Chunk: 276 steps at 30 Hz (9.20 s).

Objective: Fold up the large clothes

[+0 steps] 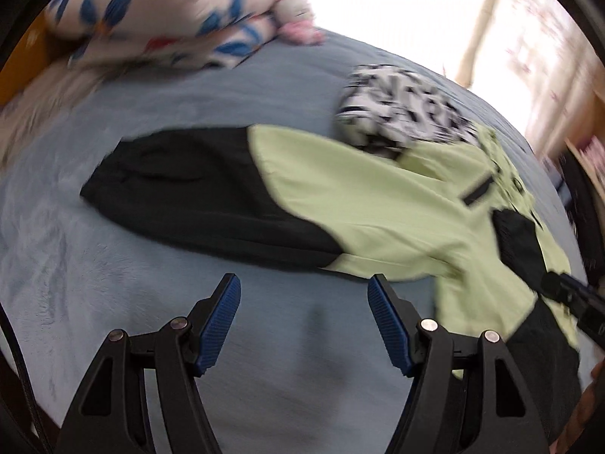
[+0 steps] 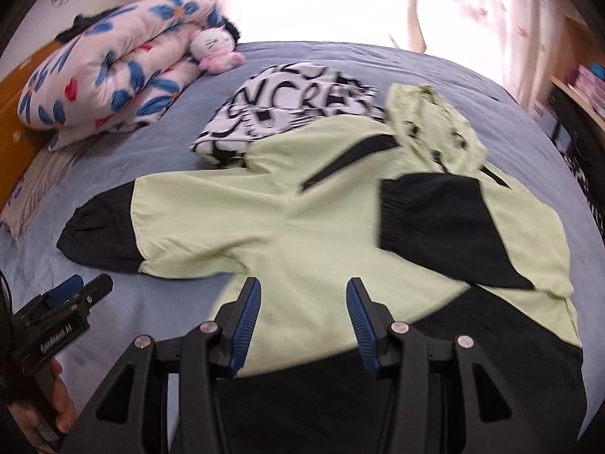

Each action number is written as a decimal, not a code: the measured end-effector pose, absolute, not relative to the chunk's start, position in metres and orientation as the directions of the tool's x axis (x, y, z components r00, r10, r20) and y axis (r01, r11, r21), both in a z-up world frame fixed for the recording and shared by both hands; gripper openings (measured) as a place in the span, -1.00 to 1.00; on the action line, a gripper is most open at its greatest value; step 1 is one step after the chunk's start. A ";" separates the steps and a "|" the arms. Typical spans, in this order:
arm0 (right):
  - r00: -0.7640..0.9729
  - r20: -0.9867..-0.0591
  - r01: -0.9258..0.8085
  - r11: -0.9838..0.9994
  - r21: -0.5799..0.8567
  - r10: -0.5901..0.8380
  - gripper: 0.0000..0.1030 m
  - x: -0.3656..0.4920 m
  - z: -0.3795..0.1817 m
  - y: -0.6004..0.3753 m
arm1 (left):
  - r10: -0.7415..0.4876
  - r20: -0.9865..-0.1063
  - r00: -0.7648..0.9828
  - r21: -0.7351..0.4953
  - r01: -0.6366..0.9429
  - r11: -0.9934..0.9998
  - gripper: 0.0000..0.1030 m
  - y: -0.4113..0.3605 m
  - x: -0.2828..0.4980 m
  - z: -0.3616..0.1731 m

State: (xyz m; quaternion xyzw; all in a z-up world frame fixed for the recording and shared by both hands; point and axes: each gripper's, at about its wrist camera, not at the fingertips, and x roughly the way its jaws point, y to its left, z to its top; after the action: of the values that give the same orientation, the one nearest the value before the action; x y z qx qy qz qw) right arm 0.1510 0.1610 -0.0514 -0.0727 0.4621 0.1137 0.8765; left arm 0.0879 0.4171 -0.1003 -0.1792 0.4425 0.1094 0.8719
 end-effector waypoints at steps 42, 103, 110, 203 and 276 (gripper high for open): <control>0.448 -0.869 -0.283 0.955 0.086 0.211 -0.09 0.199 -0.112 0.177 | -0.029 -0.760 0.650 -0.524 -0.585 0.619 -0.97 0.588 0.134 -0.165; 0.603 -0.703 -0.323 0.922 0.215 0.376 -0.72 0.235 -0.024 -0.023 | -0.089 -0.807 0.584 -0.229 -0.170 0.959 0.30 0.255 0.146 -0.083; 0.687 -0.707 -0.170 0.983 0.069 0.168 -0.72 0.263 -0.013 -0.095 | -0.100 -0.808 0.580 -0.220 -0.139 0.966 0.30 0.248 0.159 -0.085; 0.632 -0.765 -0.014 0.989 0.148 0.123 -0.43 0.160 -0.039 -0.179 | 0.047 -0.729 0.683 -0.063 -0.135 0.989 0.26 0.197 0.134 -0.042; 0.653 -0.740 0.049 0.967 0.251 0.159 -0.46 -0.060 -0.143 -0.330 | -0.292 -0.807 0.514 -0.349 -0.015 0.937 0.58 0.230 -0.085 -0.170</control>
State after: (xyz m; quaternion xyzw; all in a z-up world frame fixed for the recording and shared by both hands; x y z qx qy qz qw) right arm -0.0603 -0.3302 -0.1432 0.1253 0.4153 0.0304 0.9005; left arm -0.0854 0.2300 -0.1699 -0.1579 0.4864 -0.0810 0.8555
